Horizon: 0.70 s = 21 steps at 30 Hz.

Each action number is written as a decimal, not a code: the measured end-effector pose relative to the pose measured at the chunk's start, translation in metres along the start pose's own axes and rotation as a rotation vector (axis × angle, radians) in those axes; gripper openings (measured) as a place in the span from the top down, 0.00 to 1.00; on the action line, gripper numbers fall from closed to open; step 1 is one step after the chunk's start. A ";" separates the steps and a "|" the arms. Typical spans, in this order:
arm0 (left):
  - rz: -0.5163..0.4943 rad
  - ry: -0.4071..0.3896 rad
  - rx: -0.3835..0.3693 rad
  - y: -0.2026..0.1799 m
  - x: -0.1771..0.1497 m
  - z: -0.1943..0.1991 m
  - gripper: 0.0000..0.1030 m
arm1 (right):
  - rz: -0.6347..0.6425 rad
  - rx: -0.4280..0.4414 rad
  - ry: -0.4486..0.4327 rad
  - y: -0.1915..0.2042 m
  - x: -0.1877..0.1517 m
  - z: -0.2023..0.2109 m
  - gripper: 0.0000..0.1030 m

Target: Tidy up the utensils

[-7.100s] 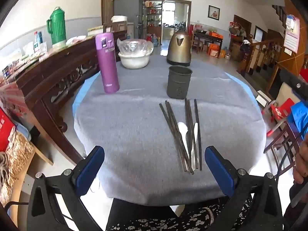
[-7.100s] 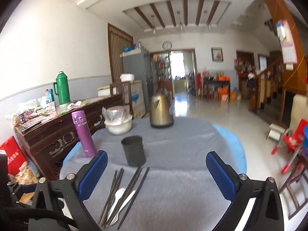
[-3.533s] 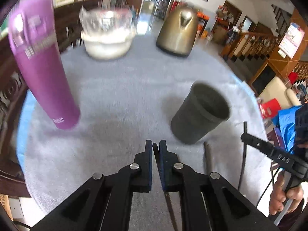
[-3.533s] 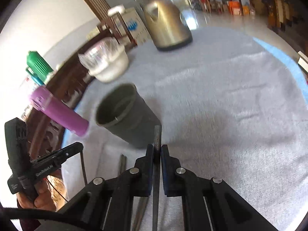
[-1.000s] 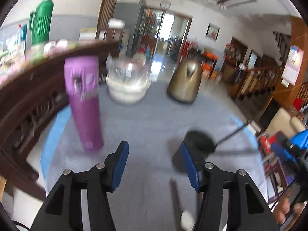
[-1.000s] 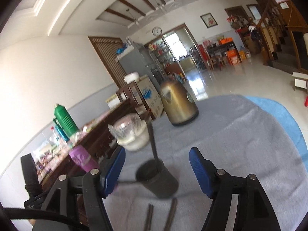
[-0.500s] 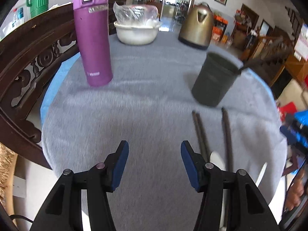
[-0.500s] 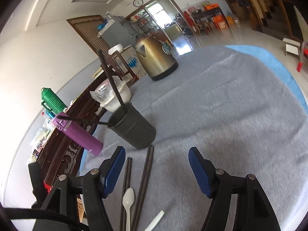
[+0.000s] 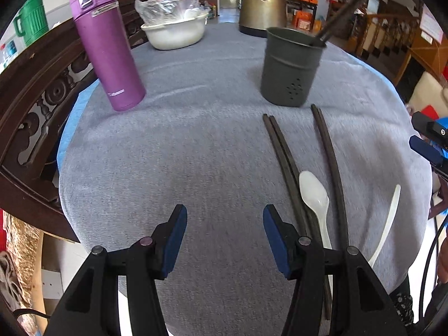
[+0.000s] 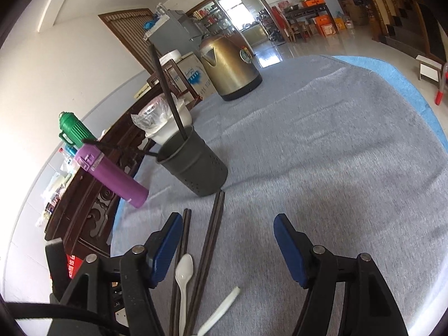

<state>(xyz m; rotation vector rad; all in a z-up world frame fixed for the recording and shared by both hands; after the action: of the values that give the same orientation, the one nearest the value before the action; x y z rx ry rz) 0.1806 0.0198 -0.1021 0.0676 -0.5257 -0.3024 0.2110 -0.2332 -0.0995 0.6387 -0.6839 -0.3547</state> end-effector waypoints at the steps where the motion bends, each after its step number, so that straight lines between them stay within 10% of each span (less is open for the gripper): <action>1: -0.007 0.004 -0.001 -0.003 0.000 0.000 0.44 | 0.003 -0.006 0.007 -0.001 -0.002 0.000 0.34; 21: -0.104 0.018 -0.011 -0.038 0.006 -0.003 0.43 | -0.094 -0.043 0.179 -0.030 -0.034 -0.002 0.42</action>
<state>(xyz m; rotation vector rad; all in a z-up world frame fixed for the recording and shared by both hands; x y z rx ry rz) 0.1766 -0.0184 -0.1070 0.0877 -0.5034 -0.4061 0.1848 -0.2379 -0.1368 0.6547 -0.4753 -0.3932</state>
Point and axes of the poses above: each gripper's, at about its wrist camera, not at the fingertips, and z roughly against the way its jaws point, y to its left, x to its top, the point moved 1 cm from there along -z, roughly the way its jaws point, and after that the axes turned 13 degrees about -z, right-handed, at the moved point
